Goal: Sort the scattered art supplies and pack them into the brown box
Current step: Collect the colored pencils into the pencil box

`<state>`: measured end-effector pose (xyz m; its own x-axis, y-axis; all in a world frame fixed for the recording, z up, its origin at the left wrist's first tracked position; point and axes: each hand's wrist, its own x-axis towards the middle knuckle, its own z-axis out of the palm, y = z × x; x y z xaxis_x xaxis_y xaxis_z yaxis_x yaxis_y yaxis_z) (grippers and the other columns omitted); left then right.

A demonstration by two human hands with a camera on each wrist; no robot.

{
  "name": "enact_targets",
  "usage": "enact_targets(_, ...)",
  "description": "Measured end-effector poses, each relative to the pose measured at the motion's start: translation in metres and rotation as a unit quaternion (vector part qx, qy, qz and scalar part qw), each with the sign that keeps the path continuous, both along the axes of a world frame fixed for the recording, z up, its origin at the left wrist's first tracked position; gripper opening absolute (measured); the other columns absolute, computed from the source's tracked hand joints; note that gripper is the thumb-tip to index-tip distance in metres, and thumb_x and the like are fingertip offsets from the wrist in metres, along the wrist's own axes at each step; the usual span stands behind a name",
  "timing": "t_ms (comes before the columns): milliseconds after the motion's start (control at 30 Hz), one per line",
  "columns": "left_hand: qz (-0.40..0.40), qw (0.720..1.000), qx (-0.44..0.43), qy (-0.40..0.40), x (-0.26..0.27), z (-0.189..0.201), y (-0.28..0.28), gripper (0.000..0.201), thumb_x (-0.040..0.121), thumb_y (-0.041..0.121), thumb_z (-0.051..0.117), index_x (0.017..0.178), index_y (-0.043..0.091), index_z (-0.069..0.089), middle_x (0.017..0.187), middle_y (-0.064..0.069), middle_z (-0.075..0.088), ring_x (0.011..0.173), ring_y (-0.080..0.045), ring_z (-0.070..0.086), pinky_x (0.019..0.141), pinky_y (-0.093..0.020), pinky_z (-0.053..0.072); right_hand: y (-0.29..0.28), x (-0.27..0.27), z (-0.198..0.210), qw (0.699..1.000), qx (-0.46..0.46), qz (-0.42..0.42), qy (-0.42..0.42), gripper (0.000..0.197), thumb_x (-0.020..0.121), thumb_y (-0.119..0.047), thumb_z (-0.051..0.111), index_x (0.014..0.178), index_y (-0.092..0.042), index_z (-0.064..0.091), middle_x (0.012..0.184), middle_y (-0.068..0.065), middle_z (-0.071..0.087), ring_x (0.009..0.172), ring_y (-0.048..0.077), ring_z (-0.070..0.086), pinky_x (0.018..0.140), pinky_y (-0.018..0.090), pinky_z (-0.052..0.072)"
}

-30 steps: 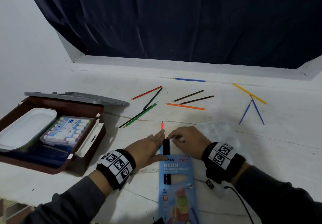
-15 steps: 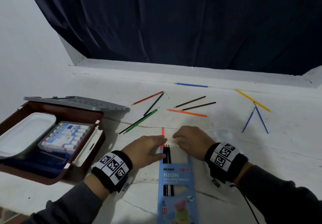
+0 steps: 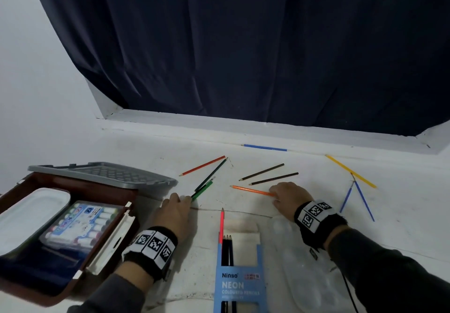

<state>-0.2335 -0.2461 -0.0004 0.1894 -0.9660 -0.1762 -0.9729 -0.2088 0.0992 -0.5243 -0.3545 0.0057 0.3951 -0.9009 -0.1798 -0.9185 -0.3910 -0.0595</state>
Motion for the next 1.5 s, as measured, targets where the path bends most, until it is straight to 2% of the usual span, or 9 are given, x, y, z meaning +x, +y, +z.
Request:
enact_targets(333, -0.013, 1.000, -0.003, -0.007, 0.003, 0.002, 0.011, 0.043, 0.092, 0.010, 0.050, 0.130, 0.028, 0.041, 0.116, -0.004, 0.056, 0.112, -0.026, 0.057, 0.098, -0.042, 0.050, 0.002, -0.002, -0.006, 0.999, -0.023, -0.043, 0.009, 0.026, 0.096, -0.023, 0.050, 0.121, -0.019, 0.051, 0.130, 0.003, 0.046, 0.115, 0.024, 0.052, 0.093, 0.040, 0.045)
enact_targets(433, -0.019, 0.999, -0.018, 0.027, 0.001, 0.004, 0.015, 0.040, 0.094, 0.011, 0.049, 0.130, 0.028, 0.046, 0.110, -0.004, 0.058, 0.104, -0.024, 0.061, 0.095, -0.038, 0.052, 0.004, 0.000, -0.006, 0.998, -0.024, -0.037, 0.033, 0.023, 0.095, -0.020, 0.048, 0.117, -0.020, 0.052, 0.119, 0.003, 0.058, 0.106, 0.024, 0.058, 0.090, 0.037, 0.044)
enact_targets(600, -0.004, 0.995, -0.052, 0.086, -0.002, 0.004, 0.026, 0.033, 0.093, 0.015, 0.054, 0.124, 0.024, 0.054, 0.113, -0.006, 0.064, 0.105, -0.023, 0.063, 0.094, -0.033, 0.051, 0.010, 0.002, -0.006, 0.997, -0.022, -0.054, 0.047, 0.030, 0.096, -0.025, 0.048, 0.126, -0.022, 0.049, 0.124, 0.003, 0.050, 0.115, 0.024, 0.051, 0.095, 0.042, 0.042)
enact_targets(733, 0.005, 0.982, -0.096, 0.164, -0.003, 0.010, 0.041, 0.020, 0.093, 0.021, 0.059, 0.110, 0.030, 0.059, 0.093, 0.001, 0.068, 0.090, -0.017, 0.066, 0.082, -0.029, 0.055, 0.010, 0.001, -0.004, 0.998, -0.036, -0.028, 0.038, 0.023, 0.095, -0.022, 0.053, 0.118, -0.017, 0.055, 0.124, 0.004, 0.050, 0.114, 0.024, 0.052, 0.093, 0.037, 0.043)
enact_targets(900, 0.018, 0.943, -0.207, 0.259, -0.004, 0.027, 0.066, 0.021, 0.090, 0.011, 0.066, 0.100, 0.030, 0.068, 0.076, 0.012, 0.067, 0.063, 0.001, 0.061, 0.056, -0.005, 0.040, 0.015, -0.002, 0.000, 0.998, -0.047, -0.025, 0.035, 0.019, 0.095, -0.016, 0.051, 0.110, -0.014, 0.062, 0.116, 0.006, 0.062, 0.107, 0.023, 0.059, 0.090, 0.031, 0.046)
enact_targets(1133, 0.044, 0.829, -0.265, 0.491, -0.012, 0.064, 0.082, 0.009, 0.085, 0.012, 0.076, 0.082, 0.021, 0.078, 0.076, 0.001, 0.075, 0.067, -0.005, 0.066, 0.068, -0.016, 0.051, 0.031, -0.004, 0.002, 0.994, -0.037, -0.077, -0.066, 0.016, 0.093, -0.011, 0.050, 0.102, -0.015, 0.063, 0.106, 0.006, 0.064, 0.101, 0.024, 0.059, 0.084, 0.030, 0.047)
enact_targets(1300, 0.059, 0.759, -0.242, 0.602, -0.022, 0.062, 0.079, 0.011, 0.077, 0.022, 0.075, 0.081, 0.012, 0.078, 0.073, -0.011, 0.073, 0.066, -0.013, 0.064, 0.065, -0.019, 0.052, 0.055, 0.000, -0.001, 0.926, -0.001, -0.122, -0.358, 0.022, 0.086, 0.001, 0.062, 0.089, -0.021, 0.063, 0.079, 0.001, 0.064, 0.071, 0.015, 0.060, 0.066, 0.018, 0.048)
enact_targets(1400, 0.061, 0.764, -0.220, 0.603, -0.027, 0.048, 0.070, 0.020, 0.085, 0.027, 0.070, 0.079, 0.010, 0.077, 0.071, -0.012, 0.070, 0.069, -0.014, 0.062, 0.071, -0.026, 0.050, 0.078, 0.009, 0.002, 0.850, 0.084, -0.154, -0.496, 0.023, 0.090, 0.007, 0.057, 0.092, -0.013, 0.069, 0.078, 0.009, 0.064, 0.060, 0.014, 0.063, 0.058, 0.020, 0.054)
enact_targets(1500, 0.055, 0.780, -0.207, 0.588, -0.032, 0.036, 0.058, 0.022, 0.092, 0.029, 0.064, 0.086, 0.014, 0.079, 0.071, -0.007, 0.068, 0.071, -0.014, 0.061, 0.071, -0.028, 0.049, 0.097, 0.020, 0.006, 0.790, 0.143, -0.169, -0.571, 0.022, 0.094, 0.010, 0.050, 0.092, -0.006, 0.066, 0.085, 0.018, 0.061, 0.065, 0.022, 0.070, 0.067, 0.031, 0.060)
